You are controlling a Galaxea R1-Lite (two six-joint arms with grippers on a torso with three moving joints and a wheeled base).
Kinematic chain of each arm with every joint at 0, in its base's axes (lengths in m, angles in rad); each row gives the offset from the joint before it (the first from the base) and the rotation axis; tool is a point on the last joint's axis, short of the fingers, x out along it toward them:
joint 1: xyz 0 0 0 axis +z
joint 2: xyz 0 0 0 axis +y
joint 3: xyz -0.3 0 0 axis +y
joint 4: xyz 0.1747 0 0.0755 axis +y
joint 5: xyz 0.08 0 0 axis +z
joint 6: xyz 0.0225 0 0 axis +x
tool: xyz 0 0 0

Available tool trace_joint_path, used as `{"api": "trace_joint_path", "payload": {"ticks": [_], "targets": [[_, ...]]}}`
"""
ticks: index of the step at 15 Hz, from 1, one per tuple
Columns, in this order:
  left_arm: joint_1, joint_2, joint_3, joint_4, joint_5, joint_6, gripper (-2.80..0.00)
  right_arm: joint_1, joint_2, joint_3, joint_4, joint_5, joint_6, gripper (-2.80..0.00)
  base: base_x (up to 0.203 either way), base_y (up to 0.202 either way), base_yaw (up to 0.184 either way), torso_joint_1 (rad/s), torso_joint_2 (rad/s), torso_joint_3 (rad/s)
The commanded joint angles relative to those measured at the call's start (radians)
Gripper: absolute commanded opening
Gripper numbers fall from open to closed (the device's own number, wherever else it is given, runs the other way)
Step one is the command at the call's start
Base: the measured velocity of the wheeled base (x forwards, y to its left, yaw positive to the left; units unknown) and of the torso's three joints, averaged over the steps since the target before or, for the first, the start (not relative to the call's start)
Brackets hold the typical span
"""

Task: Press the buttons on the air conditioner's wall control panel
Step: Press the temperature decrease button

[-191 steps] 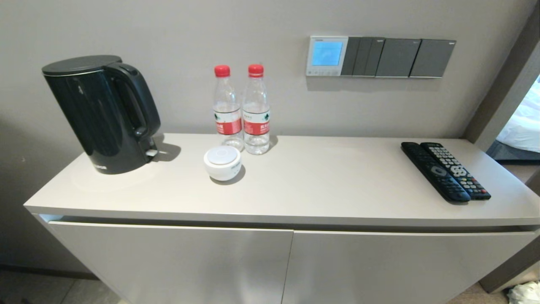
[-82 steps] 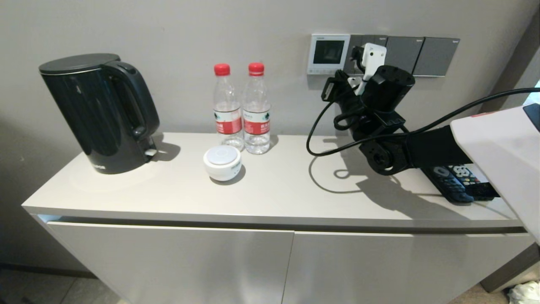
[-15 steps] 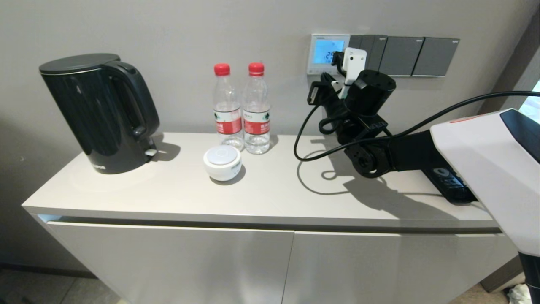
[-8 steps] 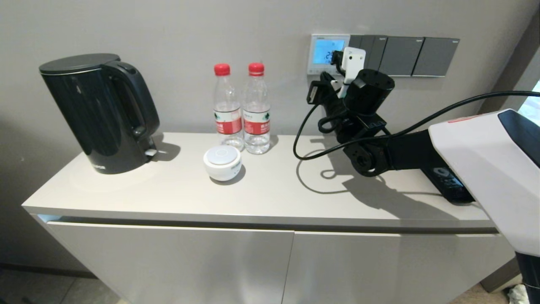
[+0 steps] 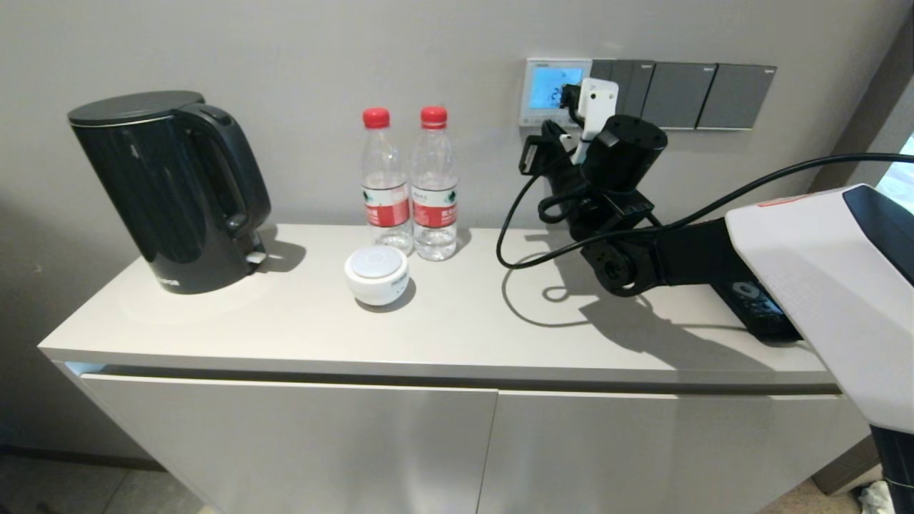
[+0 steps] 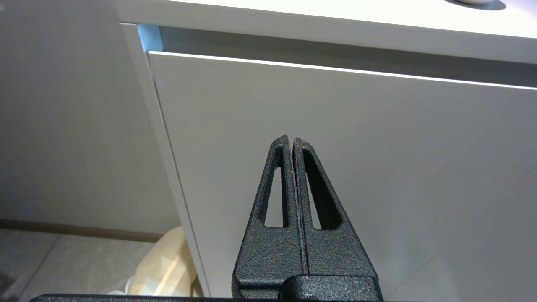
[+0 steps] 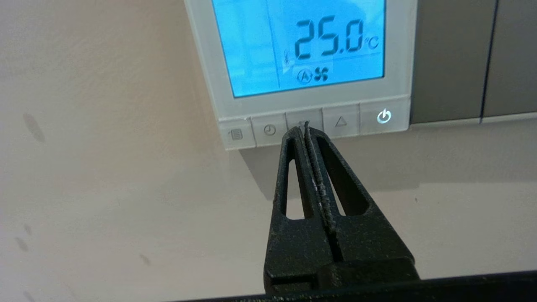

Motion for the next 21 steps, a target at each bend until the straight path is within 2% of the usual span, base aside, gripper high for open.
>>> {"api": "trace_joint_path", "payload": {"ticks": [1,7,21], "targets": [[0.000,0.000,0.000,0.000,0.000,-0.001,-2.80,0.000,-0.002,0.002,-0.008,-0.003,0.000,-2.80,0.000,0.000,0.000,0.000,0.00,0.000],[0.000,0.000,0.000,-0.002,0.000,-0.003,-2.80,0.008,-0.013,0.040,-0.022,-0.004,-0.002,-2.80,0.000,0.000,0.000,0.000,0.00,0.000],[0.000,0.000,0.000,0.000,0.000,-0.002,-2.80,-0.003,0.019,-0.003,-0.010,-0.003,-0.002,-2.80,0.000,0.000,0.000,0.000,0.00,0.000]]}}
